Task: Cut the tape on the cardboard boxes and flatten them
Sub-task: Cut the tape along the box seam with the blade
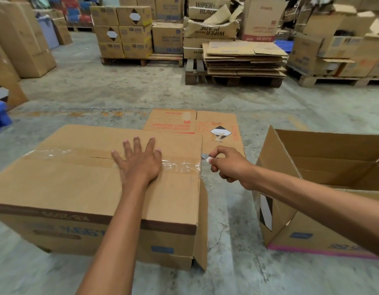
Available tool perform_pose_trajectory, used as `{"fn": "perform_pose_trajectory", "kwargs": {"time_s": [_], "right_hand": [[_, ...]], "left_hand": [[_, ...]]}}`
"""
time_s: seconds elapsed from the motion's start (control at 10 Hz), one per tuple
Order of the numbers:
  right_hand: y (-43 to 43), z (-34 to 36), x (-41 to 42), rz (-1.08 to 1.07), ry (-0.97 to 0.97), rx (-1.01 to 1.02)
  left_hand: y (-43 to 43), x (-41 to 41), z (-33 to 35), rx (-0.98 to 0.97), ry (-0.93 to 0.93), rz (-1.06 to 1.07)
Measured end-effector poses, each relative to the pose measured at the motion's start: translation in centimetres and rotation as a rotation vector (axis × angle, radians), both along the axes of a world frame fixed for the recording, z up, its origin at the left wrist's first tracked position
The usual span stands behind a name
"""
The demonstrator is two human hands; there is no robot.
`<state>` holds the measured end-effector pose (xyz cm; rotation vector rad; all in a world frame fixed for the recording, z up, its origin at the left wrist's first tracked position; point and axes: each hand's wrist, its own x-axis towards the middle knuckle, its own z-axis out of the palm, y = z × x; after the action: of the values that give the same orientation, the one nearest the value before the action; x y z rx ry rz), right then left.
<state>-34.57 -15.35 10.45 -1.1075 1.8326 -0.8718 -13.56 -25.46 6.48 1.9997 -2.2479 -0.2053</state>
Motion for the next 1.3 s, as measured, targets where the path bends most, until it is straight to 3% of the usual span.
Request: {"fn": "perform_pose_trajectory", "kwargs": {"time_s": [0.6, 1.3], "right_hand": [[3.5, -1.1, 0.2, 0.102, 0.128, -0.127], [7.3, -0.3, 1.7, 0.212, 0.031, -0.042]], "left_hand": [[0.1, -0.5, -0.2, -0.038, -0.022, 0.033], [0.1, -0.8, -0.2, -0.035, -0.033, 0.048]]}}
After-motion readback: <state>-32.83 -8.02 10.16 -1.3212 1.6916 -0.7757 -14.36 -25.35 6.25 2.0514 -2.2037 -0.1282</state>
